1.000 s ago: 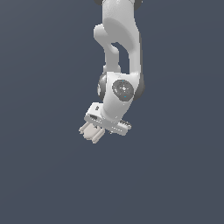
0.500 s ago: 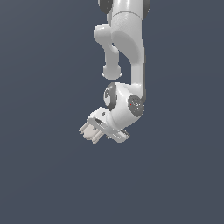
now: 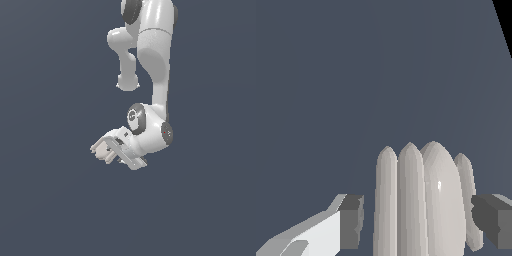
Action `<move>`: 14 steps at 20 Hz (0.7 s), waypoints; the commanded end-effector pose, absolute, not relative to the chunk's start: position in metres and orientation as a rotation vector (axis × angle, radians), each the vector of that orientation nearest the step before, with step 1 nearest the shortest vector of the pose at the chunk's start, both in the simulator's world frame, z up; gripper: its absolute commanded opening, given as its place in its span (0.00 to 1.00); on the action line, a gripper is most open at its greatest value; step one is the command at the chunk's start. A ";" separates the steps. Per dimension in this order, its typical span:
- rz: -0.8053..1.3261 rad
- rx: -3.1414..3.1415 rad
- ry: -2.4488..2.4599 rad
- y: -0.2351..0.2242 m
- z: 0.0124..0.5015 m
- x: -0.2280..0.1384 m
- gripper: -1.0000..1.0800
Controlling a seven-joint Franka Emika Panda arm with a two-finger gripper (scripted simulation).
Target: Pick up the object and move it to a goal position.
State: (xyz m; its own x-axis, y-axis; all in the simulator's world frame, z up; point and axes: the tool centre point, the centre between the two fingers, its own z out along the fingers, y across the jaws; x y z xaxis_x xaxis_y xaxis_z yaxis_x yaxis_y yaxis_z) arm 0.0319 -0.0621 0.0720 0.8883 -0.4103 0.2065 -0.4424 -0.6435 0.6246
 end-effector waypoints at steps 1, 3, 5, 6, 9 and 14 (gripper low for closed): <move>0.094 2.296 -0.624 -0.064 0.071 0.035 0.81; 0.117 2.264 -0.632 -0.064 0.071 0.037 0.81; 0.137 2.238 -0.638 -0.065 0.071 0.038 0.81; 0.145 2.226 -0.640 -0.065 0.071 0.039 0.81; 0.166 2.201 -0.646 -0.065 0.071 0.041 0.81; 0.180 2.184 -0.649 -0.065 0.071 0.042 0.81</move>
